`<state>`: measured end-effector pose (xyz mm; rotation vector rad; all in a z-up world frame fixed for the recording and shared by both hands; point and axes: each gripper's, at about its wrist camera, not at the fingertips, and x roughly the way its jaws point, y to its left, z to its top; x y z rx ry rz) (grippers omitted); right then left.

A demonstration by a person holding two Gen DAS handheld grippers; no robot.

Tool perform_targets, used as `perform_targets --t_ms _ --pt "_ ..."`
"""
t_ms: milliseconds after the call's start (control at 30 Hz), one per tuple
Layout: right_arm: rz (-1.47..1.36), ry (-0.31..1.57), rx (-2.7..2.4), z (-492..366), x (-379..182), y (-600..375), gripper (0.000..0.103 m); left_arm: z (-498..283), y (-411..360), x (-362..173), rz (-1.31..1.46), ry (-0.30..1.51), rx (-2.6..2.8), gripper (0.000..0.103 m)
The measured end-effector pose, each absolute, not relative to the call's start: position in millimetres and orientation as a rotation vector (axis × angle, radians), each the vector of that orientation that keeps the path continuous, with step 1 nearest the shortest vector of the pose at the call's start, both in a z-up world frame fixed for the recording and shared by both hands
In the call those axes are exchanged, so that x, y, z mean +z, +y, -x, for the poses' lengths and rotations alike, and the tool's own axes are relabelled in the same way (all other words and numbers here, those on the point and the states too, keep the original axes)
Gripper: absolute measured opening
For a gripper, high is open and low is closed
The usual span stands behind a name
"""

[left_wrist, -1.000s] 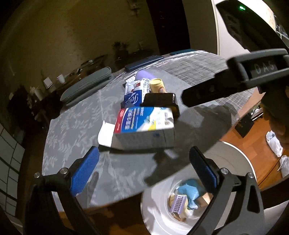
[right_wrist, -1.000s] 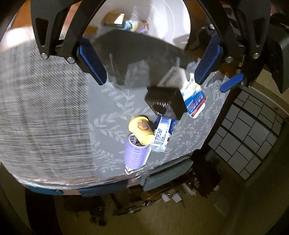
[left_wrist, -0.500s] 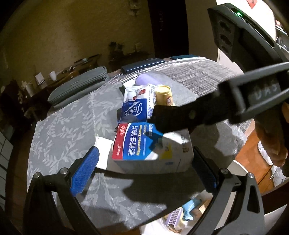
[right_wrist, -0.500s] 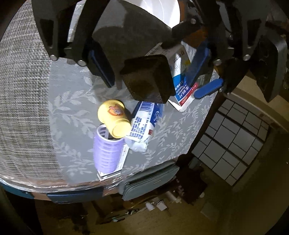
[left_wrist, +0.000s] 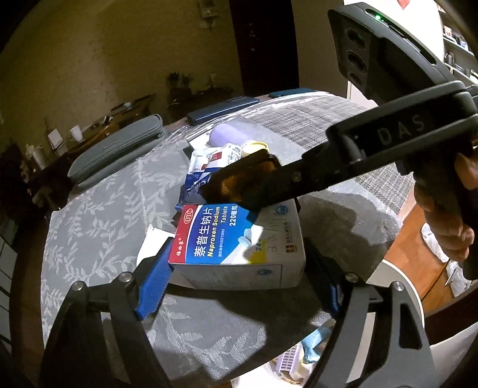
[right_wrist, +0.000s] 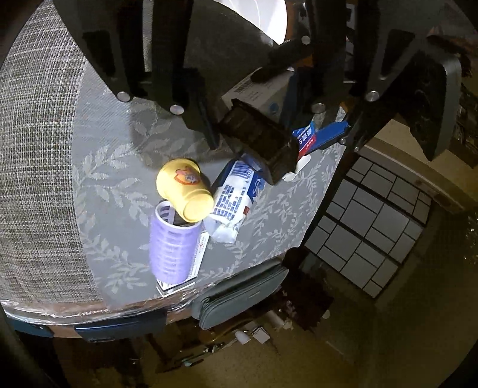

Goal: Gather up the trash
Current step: 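Grasp the white-and-blue Naproxen box with the left tool while the right tool grasps the black square item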

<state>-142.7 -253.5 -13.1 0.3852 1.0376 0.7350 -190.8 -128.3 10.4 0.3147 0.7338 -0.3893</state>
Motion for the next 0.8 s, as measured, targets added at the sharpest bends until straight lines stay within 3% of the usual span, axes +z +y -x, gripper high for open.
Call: perform_targets --t_ms 67,233,633,700,767,800 --pt "-0.348 1.034 0.71 142 -12 -252 0.055 191 -128 10 -0.313 0.735 -0.386 0.083" --pt "-0.261 1.025 0.69 139 -7 -243 0.068 192 -127 10 -0.317 0.735 -0.383 0.083" --pt "-0.322 1.027 0.68 119 -15 -238 0.068 190 -117 10 -0.296 0.733 -0.358 0.082" --pt "-0.337 1.027 0.679 116 -16 -237 0.064 190 -117 9 -0.298 0.732 -0.357 0.082" --pt "-0.339 1.035 0.683 115 -18 -236 0.048 190 -117 9 -0.298 0.732 -0.353 0.082" --pt "-0.329 1.039 0.681 114 -20 -234 0.045 190 -117 9 -0.296 0.731 -0.353 0.082"
